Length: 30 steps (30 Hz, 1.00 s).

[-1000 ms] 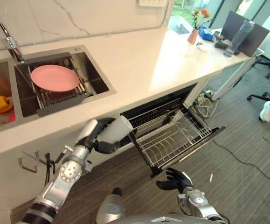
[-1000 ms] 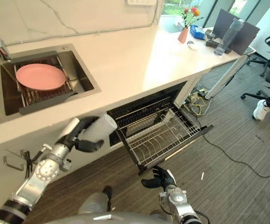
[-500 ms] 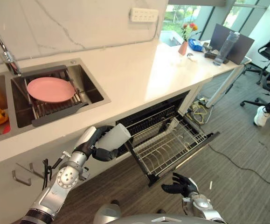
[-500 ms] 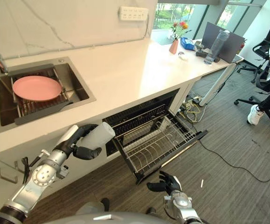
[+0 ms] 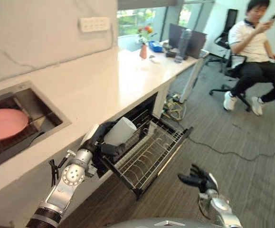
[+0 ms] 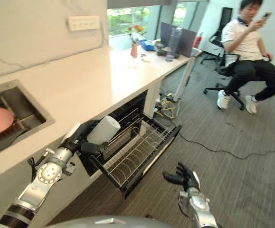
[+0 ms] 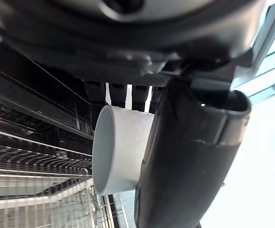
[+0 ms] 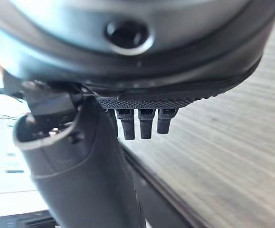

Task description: Place the dishes in the dishwasher.

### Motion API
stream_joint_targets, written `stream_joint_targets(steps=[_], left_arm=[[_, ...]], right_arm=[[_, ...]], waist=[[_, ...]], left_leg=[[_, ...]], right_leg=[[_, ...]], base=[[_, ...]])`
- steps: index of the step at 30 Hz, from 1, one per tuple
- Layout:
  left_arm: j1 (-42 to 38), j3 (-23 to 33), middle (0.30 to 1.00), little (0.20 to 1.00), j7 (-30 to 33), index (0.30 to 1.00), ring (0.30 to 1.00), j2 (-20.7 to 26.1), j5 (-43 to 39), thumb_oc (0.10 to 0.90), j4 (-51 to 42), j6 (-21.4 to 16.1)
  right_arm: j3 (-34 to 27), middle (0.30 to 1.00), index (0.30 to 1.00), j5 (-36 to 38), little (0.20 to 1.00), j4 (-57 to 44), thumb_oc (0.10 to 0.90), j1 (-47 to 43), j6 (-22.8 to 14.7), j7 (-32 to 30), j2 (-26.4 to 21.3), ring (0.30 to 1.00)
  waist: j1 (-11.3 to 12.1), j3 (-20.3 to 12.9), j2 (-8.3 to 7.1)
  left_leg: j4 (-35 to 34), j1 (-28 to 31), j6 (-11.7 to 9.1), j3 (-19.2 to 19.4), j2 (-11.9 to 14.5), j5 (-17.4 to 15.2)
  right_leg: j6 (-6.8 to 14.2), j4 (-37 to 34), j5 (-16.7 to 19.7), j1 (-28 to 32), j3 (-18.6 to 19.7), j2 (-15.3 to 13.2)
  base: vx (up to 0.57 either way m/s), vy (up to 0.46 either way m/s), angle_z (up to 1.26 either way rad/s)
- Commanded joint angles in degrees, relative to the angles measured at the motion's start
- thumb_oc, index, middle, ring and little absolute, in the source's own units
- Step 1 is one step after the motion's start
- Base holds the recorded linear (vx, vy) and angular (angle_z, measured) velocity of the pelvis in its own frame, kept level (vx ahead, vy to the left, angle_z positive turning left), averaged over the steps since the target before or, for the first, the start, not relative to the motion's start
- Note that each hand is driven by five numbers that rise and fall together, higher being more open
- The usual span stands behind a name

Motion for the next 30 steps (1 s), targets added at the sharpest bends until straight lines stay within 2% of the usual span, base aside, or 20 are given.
stream_joint_targets(steps=[1, 3, 4, 7, 8, 11, 13, 15, 18, 19, 22, 30], left_arm=[[-9.46, -0.12, 0.300, 0.300, 2.31, 0.300, 0.300, -1.48, -5.99, 0.400, -3.36, -7.47], [-10.20, -0.68, 0.300, 0.300, 2.68, 0.300, 0.300, -1.80, -6.43, 0.400, -3.22, -7.47], [-12.26, -2.29, 0.300, 0.300, 3.36, 0.300, 0.300, -2.90, -7.49, 0.400, -2.46, -7.31], [-15.38, -4.85, 0.300, 0.300, 4.89, 0.300, 0.300, -3.94, -6.62, 0.400, -0.41, -6.75], [-15.45, -4.89, 0.300, 0.300, 4.95, 0.300, 0.300, -3.95, -6.58, 0.400, -0.30, -6.79], [-19.29, -7.87, 0.300, 0.300, 8.46, 0.300, 0.300, -4.49, -0.39, 0.400, 1.83, -5.30], [-20.25, -8.56, 0.300, 0.300, 9.94, 0.300, 0.300, -4.66, 1.36, 0.400, 2.53, -5.07], [-22.41, -10.24, 0.300, 0.300, 14.38, 0.300, 0.300, -4.67, 7.15, 0.400, 3.66, -5.08], [-22.94, -10.86, 0.300, 0.300, 17.40, 0.300, 0.300, -4.46, 11.90, 0.400, 3.77, -4.67], [-25.02, -12.14, 0.300, 0.300, 20.42, 0.300, 0.300, -4.53, 16.47, 0.400, 5.06, -3.91], [-27.92, -13.82, 0.300, 0.300, 23.30, 0.300, 0.300, -3.97, 21.98, 0.400, 7.55, -2.54], [-29.21, -15.76, 0.300, 0.300, 26.55, 0.300, 0.300, -4.94, 26.88, 0.400, 7.13, -1.55]], right_arm=[[-4.97, 0.900, 0.900, 0.25, 0.900, -12.57, 0.800, -6.61, -10.75, -1.32, -4.55, 0.900], [-4.88, 0.900, 0.900, 2.48, 0.900, -16.76, 0.800, -6.52, -11.56, -0.50, -3.68, 0.900], [-2.75, 0.900, 0.900, 8.53, 0.900, -22.30, 0.800, -6.96, -13.48, 0.96, -0.95, 0.900], [2.86, 0.900, 0.900, 16.64, 0.900, -28.70, 0.800, -7.24, -14.14, 4.44, 1.69, 0.900], [2.86, 0.900, 0.900, 16.73, 0.900, -28.75, 0.800, -7.20, -14.14, 4.49, 1.68, 0.900], [9.95, 0.900, 0.900, 25.21, 0.900, -34.69, 0.800, -7.35, -13.56, 6.23, 3.30, 0.900], [11.35, 0.900, 0.900, 26.26, 0.900, -35.51, 0.800, -7.57, -13.57, 6.11, 3.42, 0.900], [14.81, 0.900, 0.900, 29.91, 0.900, -37.24, 0.800, -8.50, -13.58, 6.13, 3.84, 0.900], [17.03, 0.900, 0.900, 30.63, 0.900, -37.63, 0.800, -9.32, -13.60, 5.76, 3.84, 0.900], [18.59, 0.900, 0.900, 30.28, 0.900, -38.01, 0.800, -10.05, -13.80, 5.17, 3.61, 0.900], [20.17, 0.900, 0.900, 29.65, 0.900, -37.95, 0.800, -11.00, -13.61, 4.62, 2.96, 0.900], [21.19, 0.900, 0.900, 29.82, 0.900, -37.00, 0.800, -14.07, -15.14, 1.00, 5.02, 0.900]], waist=[[1.01, -2.38, 3.51], [0.82, -2.37, 3.63], [0.43, -2.37, 3.71], [0.12, -2.37, 3.69], [0.08, -2.37, 3.68], [0.22, -2.40, 3.55], [0.28, -2.41, 3.54], [0.78, -2.39, 3.27], [1.25, -2.38, 3.02], [1.53, -2.37, 2.79], [1.63, -2.48, 2.60], [2.15, -2.91, 2.50]], left_leg=[[0.33, 0.31, 0.17, -3.74, 1.47, -4.48], [0.33, 0.40, 0.14, -3.64, 1.58, -4.50], [0.33, 0.44, 0.11, -3.59, 1.70, -4.40], [0.33, 0.27, -0.12, -3.55, 1.90, -4.16], [0.33, 0.26, -0.13, -3.57, 1.91, -4.16], [0.33, -0.12, -0.56, -3.66, 2.15, -3.76], [0.33, -0.20, -0.61, -3.73, 2.17, -3.74], [0.33, -0.57, -0.73, -4.18, 2.12, -3.69], [0.33, -0.92, -0.78, -4.52, 2.05, -3.68], [0.33, -1.19, -0.81, -4.84, 2.09, -3.56], [0.33, -1.48, -0.89, -5.04, 2.05, -3.43], [0.33, -2.15, -0.76, -5.86, 1.84, -3.41]], right_leg=[[5.99, 0.96, -1.49, -0.07, -2.02, -4.46], [5.89, 0.96, -1.56, -0.11, -1.66, -4.30], [5.62, 0.96, -1.77, -0.03, -1.44, -4.10], [5.37, 0.96, -1.98, -0.19, -1.46, -3.91], [5.36, 0.96, -1.99, -0.18, -1.49, -3.91], [5.26, 0.96, -2.16, -0.16, -1.93, -3.70], [5.22, 0.96, -2.20, -0.18, -1.99, -3.69], [5.10, 0.96, -2.03, -0.11, -2.31, -3.64], [5.03, 0.96, -1.93, -0.08, -2.59, -3.67], [4.97, 0.96, -1.90, -0.06, -2.78, -3.59], [4.91, 0.96, -1.83, -0.08, -2.83, -3.48], [4.83, 0.96, -1.66, -0.35, -3.13, -3.51]], base=[[0.03, 0.008, -0.34], [0.02, -0.002, -0.17], [0.00, -0.017, -0.05], [0.00, -0.007, -0.01], [0.00, 0.000, 0.00], [0.00, -0.017, 0.02], [0.00, -0.014, 0.05], [-0.01, -0.015, 0.03], [-0.01, -0.009, 0.02], [0.00, 0.000, 0.00], [-0.01, -0.018, 0.06], [0.00, -0.004, 0.04]])
